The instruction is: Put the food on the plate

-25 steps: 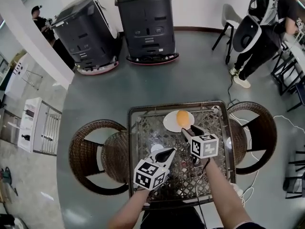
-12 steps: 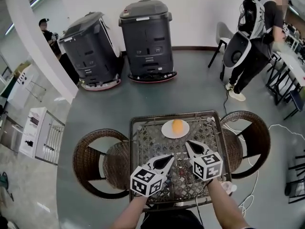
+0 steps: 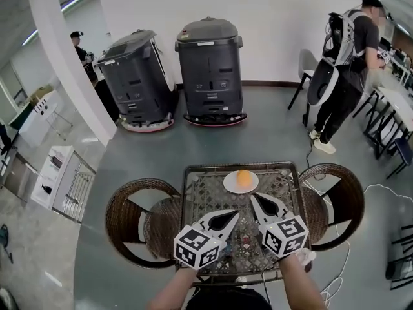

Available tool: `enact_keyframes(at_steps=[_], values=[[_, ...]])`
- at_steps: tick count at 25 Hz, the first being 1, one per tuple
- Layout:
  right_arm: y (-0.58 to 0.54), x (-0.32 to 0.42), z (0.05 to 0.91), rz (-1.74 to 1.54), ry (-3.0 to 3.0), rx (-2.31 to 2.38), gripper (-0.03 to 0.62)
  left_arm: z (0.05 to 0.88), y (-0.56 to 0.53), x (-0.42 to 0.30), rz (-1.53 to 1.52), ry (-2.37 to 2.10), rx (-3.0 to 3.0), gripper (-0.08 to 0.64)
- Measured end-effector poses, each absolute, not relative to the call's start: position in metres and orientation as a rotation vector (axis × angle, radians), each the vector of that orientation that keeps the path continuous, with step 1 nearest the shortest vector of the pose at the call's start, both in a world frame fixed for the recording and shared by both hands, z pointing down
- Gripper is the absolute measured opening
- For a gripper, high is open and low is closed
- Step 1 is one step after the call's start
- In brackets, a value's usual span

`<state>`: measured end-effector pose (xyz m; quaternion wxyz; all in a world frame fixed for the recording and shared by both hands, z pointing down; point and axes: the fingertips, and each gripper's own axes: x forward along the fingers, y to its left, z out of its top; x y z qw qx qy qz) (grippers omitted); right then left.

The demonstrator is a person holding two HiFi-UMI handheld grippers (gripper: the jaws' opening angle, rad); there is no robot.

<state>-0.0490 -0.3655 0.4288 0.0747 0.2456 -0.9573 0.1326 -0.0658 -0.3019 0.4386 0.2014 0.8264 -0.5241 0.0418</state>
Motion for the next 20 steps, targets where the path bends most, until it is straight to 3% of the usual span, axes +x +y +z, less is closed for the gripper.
enact_keyframes(at_steps=[20], values=[[-0.339, -0.050, 0.381, 0.285, -2.966, 0.690, 0.005, 0.404, -0.282, -0.064, 0.094, -1.507, 2.366, 0.009]])
